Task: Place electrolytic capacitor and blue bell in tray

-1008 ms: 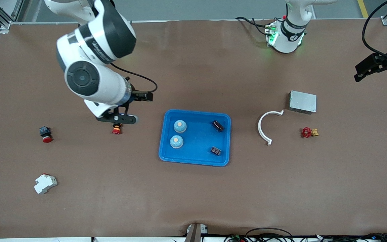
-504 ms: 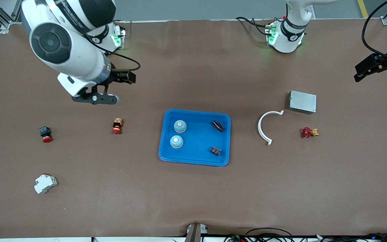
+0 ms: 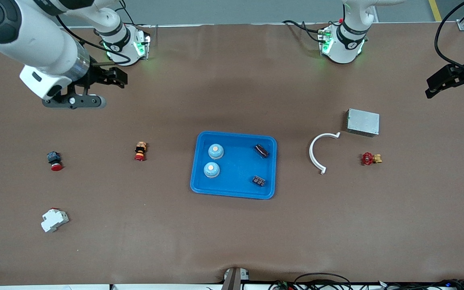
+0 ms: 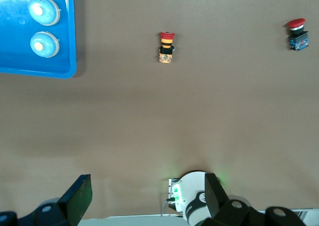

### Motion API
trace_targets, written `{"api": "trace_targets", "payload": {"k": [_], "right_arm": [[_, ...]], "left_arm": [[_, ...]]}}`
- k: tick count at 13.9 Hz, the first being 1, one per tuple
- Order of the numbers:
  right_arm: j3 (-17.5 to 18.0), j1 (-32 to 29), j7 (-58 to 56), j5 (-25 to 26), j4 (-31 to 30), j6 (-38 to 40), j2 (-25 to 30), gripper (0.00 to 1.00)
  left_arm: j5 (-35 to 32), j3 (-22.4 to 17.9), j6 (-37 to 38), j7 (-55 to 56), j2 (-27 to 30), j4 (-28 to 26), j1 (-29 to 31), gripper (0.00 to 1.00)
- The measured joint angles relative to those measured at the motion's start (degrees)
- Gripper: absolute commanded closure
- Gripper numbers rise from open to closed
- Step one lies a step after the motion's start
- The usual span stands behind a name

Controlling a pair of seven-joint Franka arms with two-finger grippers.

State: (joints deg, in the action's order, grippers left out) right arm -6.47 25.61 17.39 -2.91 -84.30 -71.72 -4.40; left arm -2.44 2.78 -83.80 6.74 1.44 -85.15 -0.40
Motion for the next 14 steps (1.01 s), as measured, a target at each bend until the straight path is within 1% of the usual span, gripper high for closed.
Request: {"api": "trace_targets", "payload": {"k": [3, 7, 14], "right_arm": [[0.0, -2.9, -3.9, 0.2, -2.2, -0.5, 3.1, 0.0], [-0.1, -7.9, -10.4, 0.2, -4.5, -2.5, 5.5, 0.0], [-0.1, -14.4, -16.8, 0.3, -6.6, -4.6, 6.0, 0.0]], "left_arm": [[0.0, 0.0, 0.0, 0.0, 0.0, 0.0, 0.0, 0.0], [0.0, 0.1, -0.1, 0.0, 0.0, 0.0, 0.0, 0.0], [0.0, 0.4, 0.0, 0.0, 0.0, 0.0, -0.2, 0.0]]}}
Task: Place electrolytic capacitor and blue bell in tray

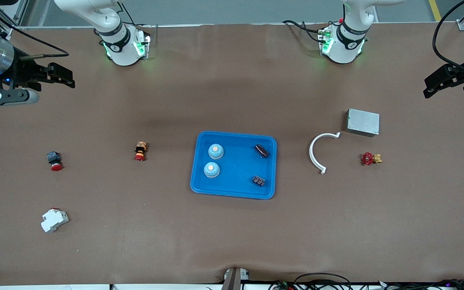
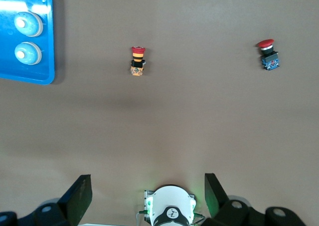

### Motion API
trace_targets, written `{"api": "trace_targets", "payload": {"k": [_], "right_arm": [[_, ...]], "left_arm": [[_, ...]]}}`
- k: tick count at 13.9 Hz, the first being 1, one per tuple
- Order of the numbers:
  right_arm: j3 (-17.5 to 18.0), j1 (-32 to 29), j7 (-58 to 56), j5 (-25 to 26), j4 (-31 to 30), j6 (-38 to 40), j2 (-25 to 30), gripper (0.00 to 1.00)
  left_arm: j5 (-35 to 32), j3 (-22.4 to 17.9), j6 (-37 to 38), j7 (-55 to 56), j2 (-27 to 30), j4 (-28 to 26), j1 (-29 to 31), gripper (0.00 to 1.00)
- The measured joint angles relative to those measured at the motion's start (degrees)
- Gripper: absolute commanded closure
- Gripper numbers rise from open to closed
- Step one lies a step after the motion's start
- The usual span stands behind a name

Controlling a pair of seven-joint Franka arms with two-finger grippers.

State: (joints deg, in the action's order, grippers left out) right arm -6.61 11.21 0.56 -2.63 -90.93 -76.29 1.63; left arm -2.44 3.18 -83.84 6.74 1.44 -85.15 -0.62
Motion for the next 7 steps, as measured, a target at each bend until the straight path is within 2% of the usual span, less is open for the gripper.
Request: {"api": "trace_targets", "payload": {"k": [7], "right_arm": [[0.0, -3.6, -2.2, 0.0, -0.4, -3.3, 0.0, 0.0]], "left_arm": [[0.0, 1.9, 0.0, 0.0, 0.0, 0.0, 0.0, 0.0]]}}
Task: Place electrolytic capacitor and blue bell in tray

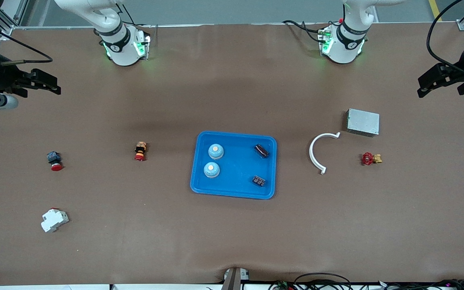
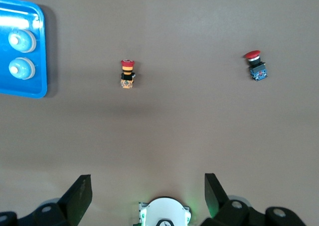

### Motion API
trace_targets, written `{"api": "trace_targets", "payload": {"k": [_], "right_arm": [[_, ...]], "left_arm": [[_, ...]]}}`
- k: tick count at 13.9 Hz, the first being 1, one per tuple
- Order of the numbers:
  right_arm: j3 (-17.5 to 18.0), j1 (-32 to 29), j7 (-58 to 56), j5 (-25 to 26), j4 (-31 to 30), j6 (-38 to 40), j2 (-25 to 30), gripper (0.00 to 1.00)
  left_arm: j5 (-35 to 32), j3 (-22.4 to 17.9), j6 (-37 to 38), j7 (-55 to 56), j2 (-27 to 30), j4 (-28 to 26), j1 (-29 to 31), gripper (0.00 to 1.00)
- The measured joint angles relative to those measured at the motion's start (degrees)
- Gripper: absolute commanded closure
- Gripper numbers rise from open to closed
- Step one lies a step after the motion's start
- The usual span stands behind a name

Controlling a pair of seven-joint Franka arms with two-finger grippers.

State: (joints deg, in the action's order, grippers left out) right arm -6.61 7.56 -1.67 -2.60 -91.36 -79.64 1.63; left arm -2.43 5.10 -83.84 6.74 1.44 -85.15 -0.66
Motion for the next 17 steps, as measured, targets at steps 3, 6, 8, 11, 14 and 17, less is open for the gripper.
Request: {"api": "trace_targets", "payload": {"k": [3, 6, 8, 11, 14, 17], "right_arm": [[0.0, -2.1, -0.1, 0.0, -0.3, -2.3, 0.0, 0.0], [0.0, -3.3, -0.1, 0.0, -0.6, -3.9, 0.0, 0.0], [0.0, -4.4, -0.1, 0.0, -0.8, -5.4, 0.0, 0.0], [0.0, -6.2, -0.1, 0.0, -0.8, -5.3, 0.0, 0.0], [0.4, -6.5, 1.6, 0.2, -0.8, -5.0, 0.0, 0.0], [0.6, -6.5, 5.6, 0.4, -0.6, -5.4, 0.0, 0.0]], "left_arm": [[0.0, 1.6, 0.0, 0.0, 0.0, 0.0, 0.0, 0.0], [0.0, 1.9, 0.0, 0.0, 0.0, 0.0, 0.0, 0.0], [0.6, 1.9, 0.0, 0.0, 0.0, 0.0, 0.2, 0.0], [1.2, 1.8, 0.0, 0.0, 0.0, -0.1, 0.2, 0.0], [1.3, 1.8, 0.0, 0.0, 0.0, -0.1, 0.3, 0.0], [1.3, 1.6, 0.0, 0.0, 0.0, 0.1, 0.3, 0.0]]}}
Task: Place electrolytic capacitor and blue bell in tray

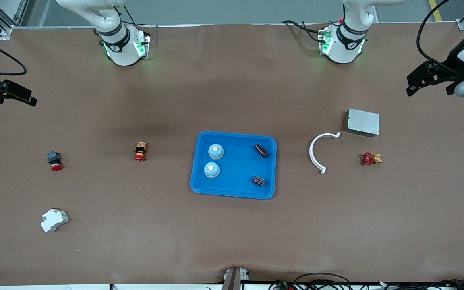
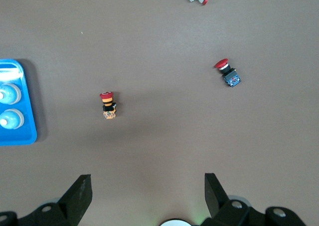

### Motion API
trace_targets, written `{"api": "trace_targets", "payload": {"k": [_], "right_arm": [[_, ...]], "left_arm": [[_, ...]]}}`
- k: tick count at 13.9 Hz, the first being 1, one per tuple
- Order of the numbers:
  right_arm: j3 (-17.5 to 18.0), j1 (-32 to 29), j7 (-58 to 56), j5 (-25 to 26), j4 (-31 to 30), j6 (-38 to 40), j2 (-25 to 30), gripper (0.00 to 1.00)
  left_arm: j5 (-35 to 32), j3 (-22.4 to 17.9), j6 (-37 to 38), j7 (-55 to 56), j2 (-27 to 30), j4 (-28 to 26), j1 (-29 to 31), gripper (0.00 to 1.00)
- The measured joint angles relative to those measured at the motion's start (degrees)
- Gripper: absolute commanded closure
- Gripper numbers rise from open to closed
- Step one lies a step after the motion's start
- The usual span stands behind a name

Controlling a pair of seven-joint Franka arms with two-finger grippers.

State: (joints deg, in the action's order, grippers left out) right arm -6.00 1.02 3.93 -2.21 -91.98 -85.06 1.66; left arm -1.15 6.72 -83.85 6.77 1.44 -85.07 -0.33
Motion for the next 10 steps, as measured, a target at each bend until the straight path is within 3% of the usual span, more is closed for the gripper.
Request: {"api": "trace_targets", "payload": {"k": [10], "right_arm": [[0.2, 0.0, 0.3, 0.1, 0.1, -1.2, 0.0, 0.0]], "left_arm": [[0.0, -0.2, 0.0, 0.0, 0.0, 0.9, 0.2, 0.0]]}}
